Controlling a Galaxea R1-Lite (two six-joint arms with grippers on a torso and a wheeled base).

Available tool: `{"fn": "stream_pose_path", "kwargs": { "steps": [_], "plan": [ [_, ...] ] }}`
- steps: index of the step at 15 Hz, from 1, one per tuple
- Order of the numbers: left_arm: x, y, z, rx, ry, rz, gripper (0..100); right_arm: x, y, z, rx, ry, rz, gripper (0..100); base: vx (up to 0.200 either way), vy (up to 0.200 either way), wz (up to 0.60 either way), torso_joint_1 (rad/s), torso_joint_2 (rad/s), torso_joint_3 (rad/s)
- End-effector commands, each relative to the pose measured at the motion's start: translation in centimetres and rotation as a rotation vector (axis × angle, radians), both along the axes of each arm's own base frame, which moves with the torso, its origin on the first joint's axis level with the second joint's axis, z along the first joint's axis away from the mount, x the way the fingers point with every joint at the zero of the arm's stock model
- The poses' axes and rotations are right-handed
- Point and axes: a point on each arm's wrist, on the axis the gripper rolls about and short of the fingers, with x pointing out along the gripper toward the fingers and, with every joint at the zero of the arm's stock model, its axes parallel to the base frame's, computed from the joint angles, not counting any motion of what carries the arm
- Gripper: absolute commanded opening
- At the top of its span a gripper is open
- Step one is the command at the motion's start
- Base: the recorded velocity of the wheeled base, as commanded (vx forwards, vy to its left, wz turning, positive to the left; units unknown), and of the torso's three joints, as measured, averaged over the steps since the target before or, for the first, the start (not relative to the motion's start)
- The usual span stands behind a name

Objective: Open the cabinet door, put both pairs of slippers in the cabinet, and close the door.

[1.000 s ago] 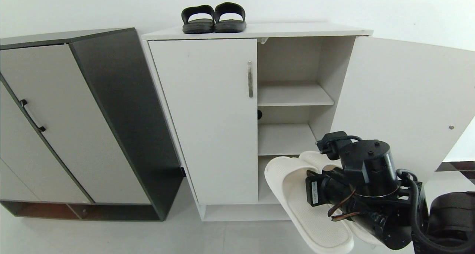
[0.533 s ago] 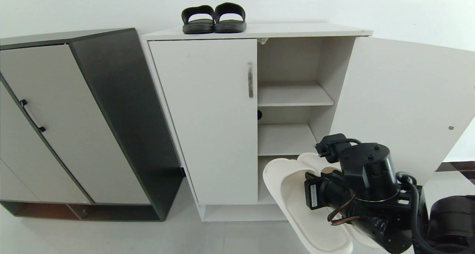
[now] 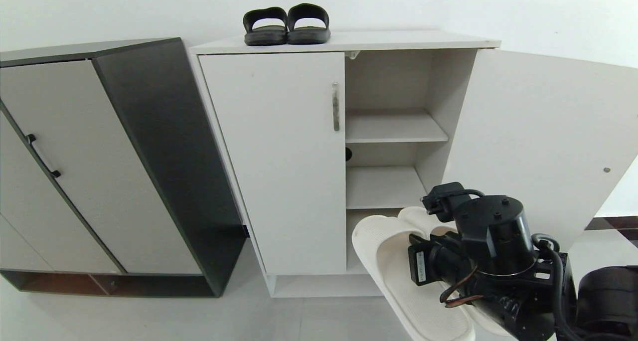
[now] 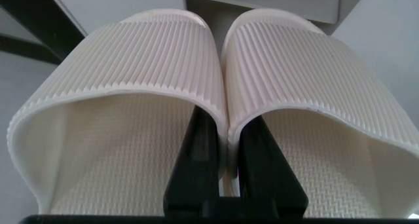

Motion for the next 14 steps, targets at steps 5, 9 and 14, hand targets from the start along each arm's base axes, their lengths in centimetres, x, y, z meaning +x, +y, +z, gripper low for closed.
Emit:
{"fn": "stream_pose_path", "kwargs": {
  "steps": [5,9,14],
  "plan": [
    [-0.4,0.8,-0.6,-0.014,-0.014,0.289,0,-0.2,0.1,-0.4,0.0,-0.013,0.013,0,0.0,0.0,0.0,0.0,0.0,0.0],
    [-0.4,0.5,-0.6,-0.021,-0.009,0.171,0,0.1,0.4,-0.4,0.022,-0.029,0.015,0,0.0,0.0,0.0,0.0,0.0,0.0],
    [-0.4,0.5,-0.6,-0.059,-0.005,0.182,0,1.0,1.3,-0.6,0.044,-0.042,0.019,0,0.0,0.0,0.0,0.0,0.0,0.0]
  ]
}}
